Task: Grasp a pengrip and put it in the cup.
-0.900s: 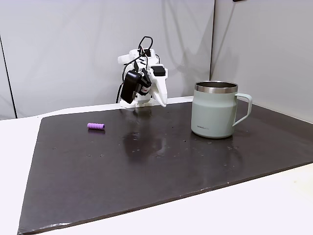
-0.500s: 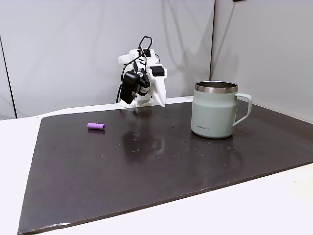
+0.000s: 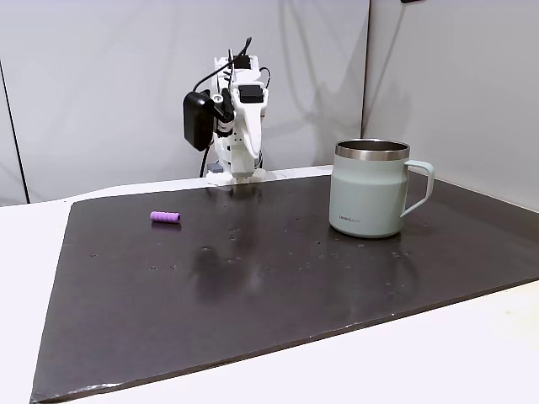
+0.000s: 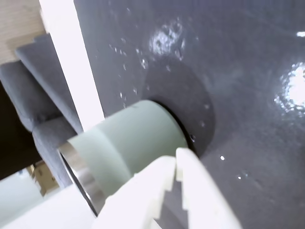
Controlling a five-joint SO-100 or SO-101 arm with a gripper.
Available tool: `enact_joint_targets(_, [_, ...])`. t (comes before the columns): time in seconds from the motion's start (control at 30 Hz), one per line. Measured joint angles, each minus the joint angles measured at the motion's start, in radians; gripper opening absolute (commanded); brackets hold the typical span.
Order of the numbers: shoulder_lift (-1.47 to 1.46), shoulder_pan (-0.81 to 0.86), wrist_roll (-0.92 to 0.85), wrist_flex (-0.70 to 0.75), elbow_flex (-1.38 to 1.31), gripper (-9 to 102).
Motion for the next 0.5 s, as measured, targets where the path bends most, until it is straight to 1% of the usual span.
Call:
enact_joint_targets(0.3, [-0.471,0.163,0.0,0.049,-0.319,4])
enact_joint_targets(0.5, [-0.81,0.298,0.0,0.114,-0.561,19])
